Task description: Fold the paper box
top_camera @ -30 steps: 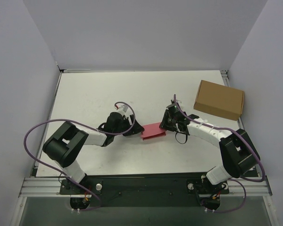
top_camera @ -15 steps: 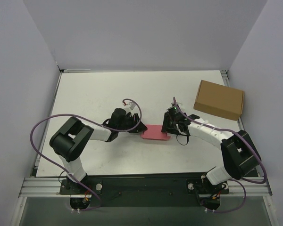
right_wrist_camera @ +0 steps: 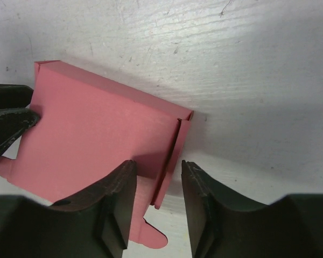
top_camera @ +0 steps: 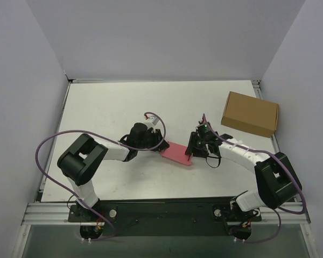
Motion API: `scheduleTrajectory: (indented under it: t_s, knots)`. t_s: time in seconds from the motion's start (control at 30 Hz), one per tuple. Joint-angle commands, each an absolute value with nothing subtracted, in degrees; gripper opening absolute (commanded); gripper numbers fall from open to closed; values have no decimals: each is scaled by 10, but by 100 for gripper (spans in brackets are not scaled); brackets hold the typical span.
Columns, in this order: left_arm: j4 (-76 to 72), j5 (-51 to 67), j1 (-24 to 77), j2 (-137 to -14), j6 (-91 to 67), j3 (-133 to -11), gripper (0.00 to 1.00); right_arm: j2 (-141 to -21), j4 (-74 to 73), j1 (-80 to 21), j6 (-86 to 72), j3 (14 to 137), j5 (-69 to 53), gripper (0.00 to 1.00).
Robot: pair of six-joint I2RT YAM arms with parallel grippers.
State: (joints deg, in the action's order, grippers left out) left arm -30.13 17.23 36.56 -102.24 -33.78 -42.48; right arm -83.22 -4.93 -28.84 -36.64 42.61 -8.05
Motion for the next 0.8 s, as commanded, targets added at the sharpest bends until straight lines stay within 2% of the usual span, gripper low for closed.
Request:
scheduleTrajectory:
  t_s: [0.0, 0.07, 0.1, 0.23, 0.33, 0.37, 0.5, 0.6, 0.77]
  knots:
    - [-191, 108, 378, -1045, -294, -407, 38, -814, -59, -288, -395, 383, -107, 36]
    - [-192, 105, 380, -1040, -296, -406, 38, -817, -43, -288, -410, 369, -115, 31]
    - [-192, 104, 381, -1033, -298, -407, 38, -823, -39, -288, -413, 365, -115, 26]
    - [-185, 100, 382, -1006, -297, -421, 40, -836, -16, -287, -429, 347, -106, 20]
    - [-161, 92, 382, -980, -286, -444, 50, -838, -9, -287, -438, 336, -92, 16]
    - [-143, 87, 382, -965, -281, -451, 57, -836, -8, -286, -439, 332, -88, 15]
    - [-96, 58, 382, -919, -254, -469, 67, -831, -10, -286, -442, 327, -71, 14]
    - [-68, 52, 382, -890, -247, -468, 67, -827, -11, -286, -443, 329, -66, 13]
    - [-44, 80, 384, -863, -263, -437, 61, -826, -15, -285, -442, 331, -62, 13]
